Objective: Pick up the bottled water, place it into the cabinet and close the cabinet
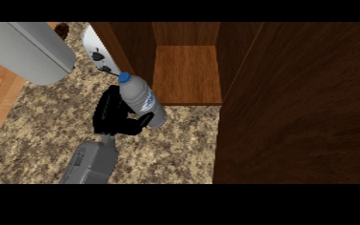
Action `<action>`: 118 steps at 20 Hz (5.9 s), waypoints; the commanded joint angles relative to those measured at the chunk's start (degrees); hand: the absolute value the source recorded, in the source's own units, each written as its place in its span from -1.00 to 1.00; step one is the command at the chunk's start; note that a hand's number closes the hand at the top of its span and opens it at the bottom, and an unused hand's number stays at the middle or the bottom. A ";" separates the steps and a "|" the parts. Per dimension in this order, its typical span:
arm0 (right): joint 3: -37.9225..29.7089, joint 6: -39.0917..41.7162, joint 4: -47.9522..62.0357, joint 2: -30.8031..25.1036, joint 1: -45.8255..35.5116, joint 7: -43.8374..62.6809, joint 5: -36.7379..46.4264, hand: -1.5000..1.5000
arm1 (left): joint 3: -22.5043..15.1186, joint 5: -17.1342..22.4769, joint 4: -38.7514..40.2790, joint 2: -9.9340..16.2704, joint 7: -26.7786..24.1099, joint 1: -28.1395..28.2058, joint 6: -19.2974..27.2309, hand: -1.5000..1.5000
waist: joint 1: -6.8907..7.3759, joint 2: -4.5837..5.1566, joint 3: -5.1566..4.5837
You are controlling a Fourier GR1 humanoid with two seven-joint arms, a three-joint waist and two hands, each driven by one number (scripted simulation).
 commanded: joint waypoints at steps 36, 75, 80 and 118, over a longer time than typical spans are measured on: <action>2.77 2.44 3.63 -0.68 -4.73 0.54 -1.15 -1.00 | -11.17 -21.41 7.97 5.47 9.18 -20.56 40.23 1.00 | -7.21 1.52 0.02; 1.94 1.99 5.52 -0.47 -5.51 -1.68 -0.04 -1.00 | -12.26 -17.57 4.50 10.37 3.77 -18.73 40.76 -1.00 | -5.18 1.26 -0.30; 1.47 1.72 4.41 -0.70 -4.94 -1.24 -0.67 -1.00 | -11.03 -12.43 3.84 9.65 -2.31 -17.87 34.35 -1.00 | -3.92 0.94 -0.23; 11.25 -1.08 -4.78 -7.51 2.96 0.55 9.30 1.00 | -21.50 -5.16 -44.35 11.54 -0.59 23.66 17.21 -1.00 | 0.53 -0.12 -0.07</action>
